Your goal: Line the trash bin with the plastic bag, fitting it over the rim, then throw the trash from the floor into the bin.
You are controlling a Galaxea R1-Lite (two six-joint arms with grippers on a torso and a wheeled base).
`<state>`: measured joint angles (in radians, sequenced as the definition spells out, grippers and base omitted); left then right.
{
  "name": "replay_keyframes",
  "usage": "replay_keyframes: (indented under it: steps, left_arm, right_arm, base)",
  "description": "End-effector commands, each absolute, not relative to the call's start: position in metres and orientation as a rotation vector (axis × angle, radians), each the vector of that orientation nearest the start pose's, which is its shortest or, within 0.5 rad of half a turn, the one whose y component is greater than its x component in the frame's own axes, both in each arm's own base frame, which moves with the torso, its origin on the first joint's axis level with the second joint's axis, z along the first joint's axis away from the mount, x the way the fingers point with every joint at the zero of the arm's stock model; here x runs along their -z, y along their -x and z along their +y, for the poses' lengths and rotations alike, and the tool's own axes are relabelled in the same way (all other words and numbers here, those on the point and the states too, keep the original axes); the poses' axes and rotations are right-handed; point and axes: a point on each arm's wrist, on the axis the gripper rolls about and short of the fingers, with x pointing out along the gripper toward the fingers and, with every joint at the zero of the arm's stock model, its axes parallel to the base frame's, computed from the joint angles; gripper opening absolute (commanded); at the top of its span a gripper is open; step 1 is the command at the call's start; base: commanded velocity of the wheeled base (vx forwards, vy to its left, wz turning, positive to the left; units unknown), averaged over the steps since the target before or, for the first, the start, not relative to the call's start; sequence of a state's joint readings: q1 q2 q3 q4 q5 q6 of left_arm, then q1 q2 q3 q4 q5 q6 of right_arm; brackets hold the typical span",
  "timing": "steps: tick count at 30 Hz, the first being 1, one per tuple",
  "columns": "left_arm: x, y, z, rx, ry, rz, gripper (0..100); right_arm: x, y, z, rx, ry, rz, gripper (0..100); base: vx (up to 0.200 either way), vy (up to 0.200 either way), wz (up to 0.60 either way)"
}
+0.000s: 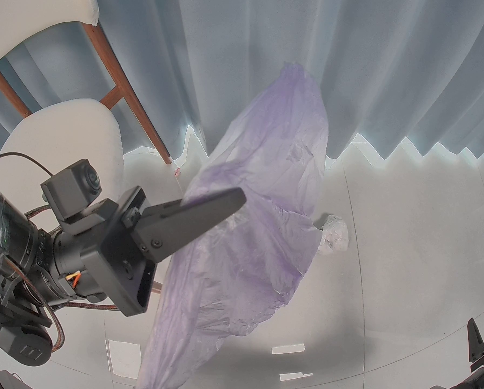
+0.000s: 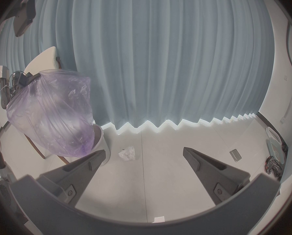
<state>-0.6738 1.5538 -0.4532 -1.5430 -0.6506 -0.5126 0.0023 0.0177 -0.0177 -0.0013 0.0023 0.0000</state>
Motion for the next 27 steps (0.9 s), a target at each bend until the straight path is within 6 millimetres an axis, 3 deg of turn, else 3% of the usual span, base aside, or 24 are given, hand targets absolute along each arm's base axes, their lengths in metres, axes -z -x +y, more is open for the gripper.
replay_keyframes:
  steps: [1, 4, 8, 12, 27]
  left_arm:
    - [-0.217, -0.174, -0.155, 1.387, 0.432, -0.119, 0]
    - [-0.217, -0.175, -0.157, 1.387, 0.431, -0.119, 0]
    - [-0.230, -0.174, -0.157, 1.399, 0.433, -0.179, 0]
    - [-0.240, -0.169, -0.148, 1.391, 0.432, -0.224, 0]
    - [-0.238, -0.168, -0.145, 1.385, 0.426, -0.218, 0]
  right_arm:
    - [-0.076, 0.023, 0.000, -0.006, 0.000, -0.002, 100]
    - [-0.076, 0.023, 0.000, -0.006, 0.000, -0.002, 100]
    - [-0.076, 0.023, 0.000, -0.006, 0.000, -0.002, 100]
    - [-0.076, 0.023, 0.000, -0.006, 0.000, -0.002, 100]
    - [-0.076, 0.023, 0.000, -0.006, 0.000, -0.002, 100]
  base:
    - [0.000, 0.000, 0.00]
    - [0.000, 0.000, 0.00]
    - [0.000, 0.000, 0.00]
    - [0.000, 0.000, 0.00]
    - [0.000, 0.000, 0.00]
